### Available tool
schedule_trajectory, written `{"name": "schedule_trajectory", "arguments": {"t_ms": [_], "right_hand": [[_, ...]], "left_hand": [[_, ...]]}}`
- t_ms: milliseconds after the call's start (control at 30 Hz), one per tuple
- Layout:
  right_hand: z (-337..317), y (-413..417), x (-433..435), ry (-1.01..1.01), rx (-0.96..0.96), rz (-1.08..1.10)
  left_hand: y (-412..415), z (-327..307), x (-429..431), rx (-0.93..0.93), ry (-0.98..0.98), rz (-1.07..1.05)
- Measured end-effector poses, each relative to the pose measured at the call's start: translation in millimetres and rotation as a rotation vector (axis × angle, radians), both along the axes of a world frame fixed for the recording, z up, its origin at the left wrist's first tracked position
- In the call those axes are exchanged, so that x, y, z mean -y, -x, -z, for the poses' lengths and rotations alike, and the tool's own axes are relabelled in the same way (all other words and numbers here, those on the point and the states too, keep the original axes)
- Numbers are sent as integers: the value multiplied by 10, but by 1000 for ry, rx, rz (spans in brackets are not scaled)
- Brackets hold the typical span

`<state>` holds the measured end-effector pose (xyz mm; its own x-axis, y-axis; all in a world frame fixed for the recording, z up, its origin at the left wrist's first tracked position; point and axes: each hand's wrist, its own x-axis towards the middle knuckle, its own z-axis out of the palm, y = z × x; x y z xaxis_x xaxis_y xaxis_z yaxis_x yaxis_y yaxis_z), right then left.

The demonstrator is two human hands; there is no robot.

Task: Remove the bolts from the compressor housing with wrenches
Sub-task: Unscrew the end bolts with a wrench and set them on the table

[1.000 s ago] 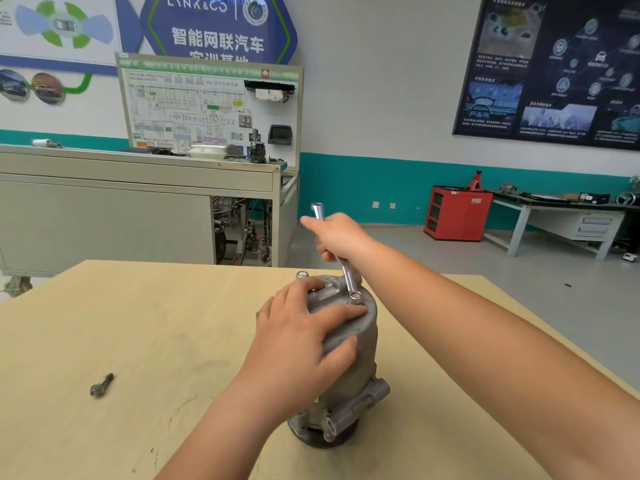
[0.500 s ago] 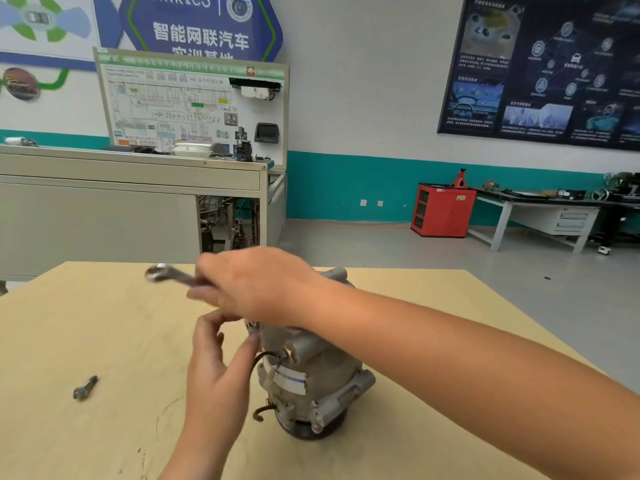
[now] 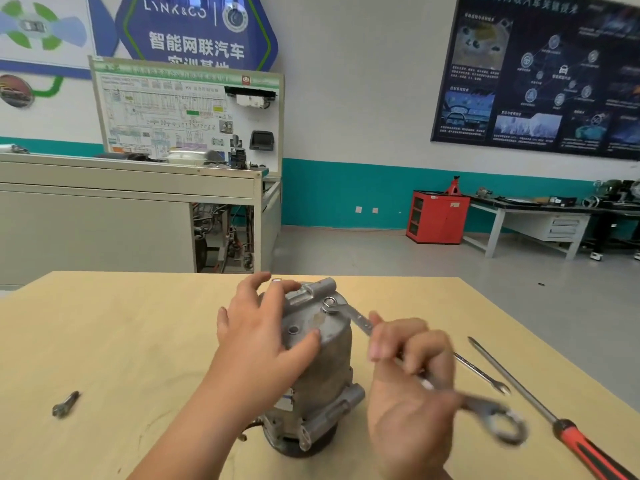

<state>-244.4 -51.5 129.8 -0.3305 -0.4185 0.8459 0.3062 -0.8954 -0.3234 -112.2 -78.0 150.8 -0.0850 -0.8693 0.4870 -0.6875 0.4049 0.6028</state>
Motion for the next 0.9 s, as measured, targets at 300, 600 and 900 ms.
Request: {"name": "schedule_trajectory", "arguments": {"t_ms": [300, 600, 900], "right_hand": [[-607, 311, 824, -666, 649, -147], [-812, -67, 1580, -1123, -667, 81], [-1067, -619, 1329, -452, -1757, 374]], "left_hand": [[-65, 162, -58, -187, -17, 46], [-40, 202, -52, -209, 29, 34], [-18, 232, -46, -221, -14, 17]]}}
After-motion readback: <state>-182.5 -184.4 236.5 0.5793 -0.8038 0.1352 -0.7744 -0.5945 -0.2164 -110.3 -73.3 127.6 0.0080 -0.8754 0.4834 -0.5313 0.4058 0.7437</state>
